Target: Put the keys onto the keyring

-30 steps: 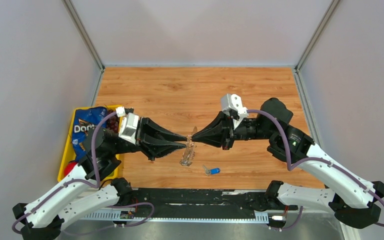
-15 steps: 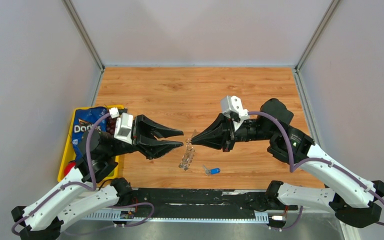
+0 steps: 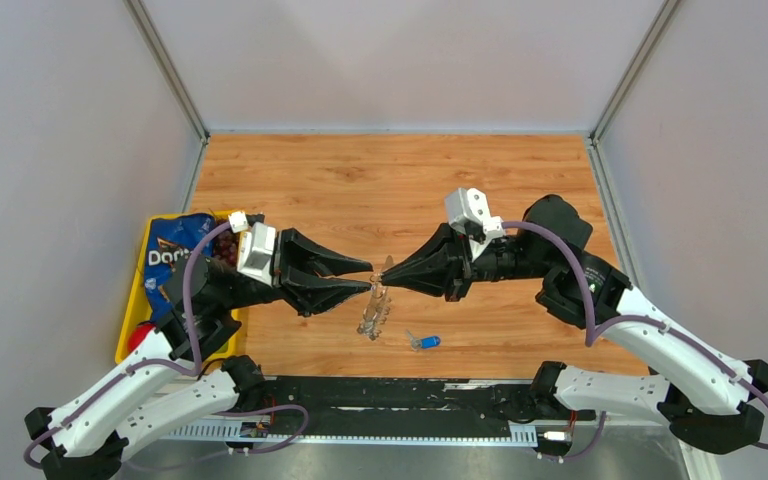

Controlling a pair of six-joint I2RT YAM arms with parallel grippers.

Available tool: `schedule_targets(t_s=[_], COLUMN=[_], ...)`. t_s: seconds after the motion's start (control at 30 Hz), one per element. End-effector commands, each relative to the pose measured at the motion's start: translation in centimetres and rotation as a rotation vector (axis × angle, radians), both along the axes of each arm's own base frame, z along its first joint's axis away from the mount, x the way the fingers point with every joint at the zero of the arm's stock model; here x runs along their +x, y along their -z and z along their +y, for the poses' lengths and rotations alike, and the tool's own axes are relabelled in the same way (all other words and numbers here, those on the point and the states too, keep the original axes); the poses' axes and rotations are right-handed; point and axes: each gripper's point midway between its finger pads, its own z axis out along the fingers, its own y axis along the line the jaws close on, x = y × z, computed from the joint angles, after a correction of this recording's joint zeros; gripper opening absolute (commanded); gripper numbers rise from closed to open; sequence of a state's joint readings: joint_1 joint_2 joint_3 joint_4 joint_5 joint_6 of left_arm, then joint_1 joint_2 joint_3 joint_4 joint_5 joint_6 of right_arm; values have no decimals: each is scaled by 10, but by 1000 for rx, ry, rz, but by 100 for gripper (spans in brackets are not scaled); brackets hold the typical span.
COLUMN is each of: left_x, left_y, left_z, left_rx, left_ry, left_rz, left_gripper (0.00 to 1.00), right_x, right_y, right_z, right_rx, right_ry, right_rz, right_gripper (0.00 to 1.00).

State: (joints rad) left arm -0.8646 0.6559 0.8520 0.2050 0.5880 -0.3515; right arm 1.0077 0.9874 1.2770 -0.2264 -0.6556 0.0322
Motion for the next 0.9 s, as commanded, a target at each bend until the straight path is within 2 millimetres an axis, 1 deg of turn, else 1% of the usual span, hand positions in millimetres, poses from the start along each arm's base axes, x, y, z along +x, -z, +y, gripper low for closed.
schedule_targets(t_s=[0.0, 0.3, 0.57, 0.87], left_x=[-7, -12, -11, -8], left_y=[-19, -23, -22, -22], left_z=[4, 5, 5, 3], left_rx=[-48, -62, -62, -60], left_ry=[16, 36, 34, 25], left_rz=[-53, -66, -65, -59], left_gripper=[42, 42, 41, 36], right_x=[-5, -1, 0, -3], right_y=[-36, -32, -29, -30], right_z=[-4, 0, 4, 3], right_rx=[99, 91, 83, 85], right_ry=[-6, 11, 12, 5], right_rz=[-57, -50, -47, -53], right_gripper=[0, 0, 0, 0])
